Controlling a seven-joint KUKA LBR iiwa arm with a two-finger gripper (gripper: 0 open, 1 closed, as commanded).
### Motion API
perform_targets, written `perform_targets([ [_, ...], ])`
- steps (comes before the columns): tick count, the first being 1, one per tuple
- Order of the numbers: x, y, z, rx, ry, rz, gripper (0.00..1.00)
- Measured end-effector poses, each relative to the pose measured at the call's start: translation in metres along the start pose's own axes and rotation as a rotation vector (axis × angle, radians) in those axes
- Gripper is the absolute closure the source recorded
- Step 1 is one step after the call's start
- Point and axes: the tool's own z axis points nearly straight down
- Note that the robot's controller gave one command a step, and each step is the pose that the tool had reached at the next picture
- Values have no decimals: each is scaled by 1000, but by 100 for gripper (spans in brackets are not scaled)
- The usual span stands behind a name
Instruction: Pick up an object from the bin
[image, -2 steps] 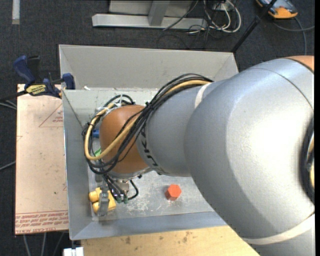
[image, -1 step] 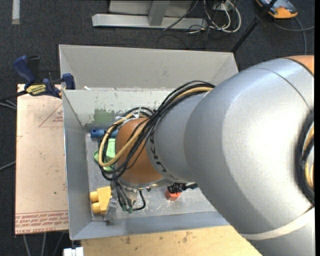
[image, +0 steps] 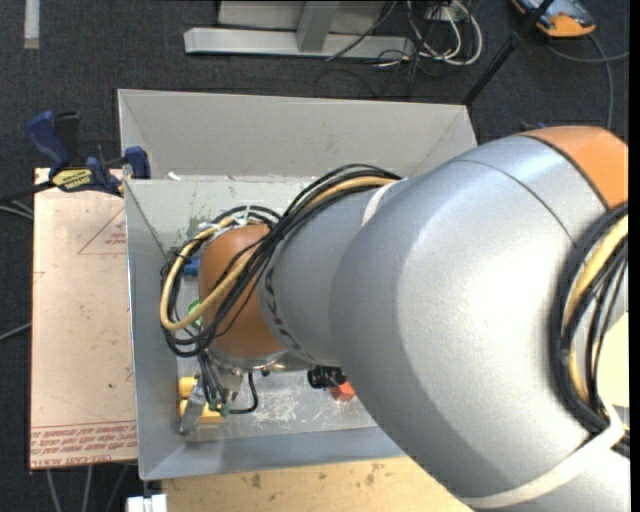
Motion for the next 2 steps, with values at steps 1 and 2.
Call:
perform_targets([
  [1,0,-1,0,2,1,1,100],
  [2,-7,-31,-196,-4,-6,43,100],
])
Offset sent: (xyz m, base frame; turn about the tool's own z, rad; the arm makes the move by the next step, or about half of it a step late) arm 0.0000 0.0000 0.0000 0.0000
